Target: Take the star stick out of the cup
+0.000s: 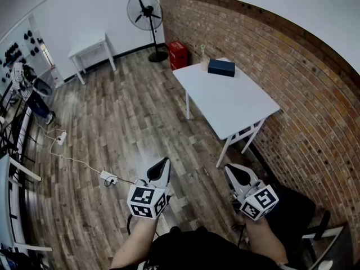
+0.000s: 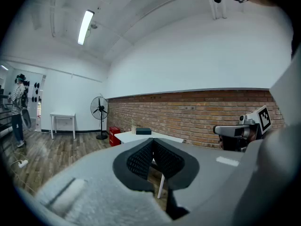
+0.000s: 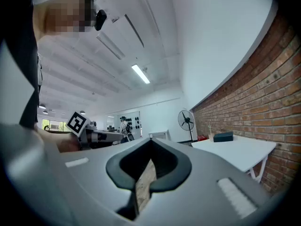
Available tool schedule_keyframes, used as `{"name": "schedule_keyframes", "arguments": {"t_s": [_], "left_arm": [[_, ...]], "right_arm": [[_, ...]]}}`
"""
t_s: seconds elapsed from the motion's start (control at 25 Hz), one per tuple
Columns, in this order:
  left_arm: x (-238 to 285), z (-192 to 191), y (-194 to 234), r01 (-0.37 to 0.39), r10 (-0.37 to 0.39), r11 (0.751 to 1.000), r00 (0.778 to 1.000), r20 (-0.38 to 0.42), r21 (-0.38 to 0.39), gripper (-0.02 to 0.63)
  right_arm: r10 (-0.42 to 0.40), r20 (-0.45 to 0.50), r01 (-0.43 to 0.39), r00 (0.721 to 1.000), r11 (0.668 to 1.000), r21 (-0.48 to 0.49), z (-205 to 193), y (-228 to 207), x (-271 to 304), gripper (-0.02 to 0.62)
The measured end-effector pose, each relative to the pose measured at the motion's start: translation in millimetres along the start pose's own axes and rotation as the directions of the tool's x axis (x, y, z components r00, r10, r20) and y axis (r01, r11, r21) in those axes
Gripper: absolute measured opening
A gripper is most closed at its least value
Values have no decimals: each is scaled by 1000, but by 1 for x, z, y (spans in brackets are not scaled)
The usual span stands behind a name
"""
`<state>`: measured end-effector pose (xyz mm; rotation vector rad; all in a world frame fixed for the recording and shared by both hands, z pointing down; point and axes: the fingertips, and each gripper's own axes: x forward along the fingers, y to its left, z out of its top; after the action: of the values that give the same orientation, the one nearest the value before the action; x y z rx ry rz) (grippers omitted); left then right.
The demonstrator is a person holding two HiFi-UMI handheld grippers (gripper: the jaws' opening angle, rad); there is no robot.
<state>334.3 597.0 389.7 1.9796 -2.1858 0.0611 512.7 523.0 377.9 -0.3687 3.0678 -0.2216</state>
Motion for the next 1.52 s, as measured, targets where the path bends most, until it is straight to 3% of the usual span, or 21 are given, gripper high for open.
{"name": "schedule_keyframes", "arguments": {"t_s": [0.28, 0.48, 0.88, 1.24, 1.52], "left_arm": [[-7, -3, 3, 0, -1, 1000, 1000, -13, -12, 6], [-11, -6, -3, 1, -1, 1000, 1000, -22, -6, 6], [-15, -24, -22, -1, 0, 1000, 999, -39, -22, 6], [21, -25, 4, 10, -12, 998, 1000, -21, -69, 6], [70, -7, 48, 42, -41, 996, 999, 8, -76, 6]], "right_arm": [[-32, 11, 32, 999, 999, 44, -3, -4, -10, -2], [-17, 8, 17, 1000, 999, 48, -6, 1, -11, -2], [48, 8, -49, 999, 988, 149, -17, 11, -28, 0], [9, -28, -5, 1000, 988, 156, -23, -19, -10, 0], [-6, -45, 13, 999, 989, 149, -19, -46, 44, 1]]}}
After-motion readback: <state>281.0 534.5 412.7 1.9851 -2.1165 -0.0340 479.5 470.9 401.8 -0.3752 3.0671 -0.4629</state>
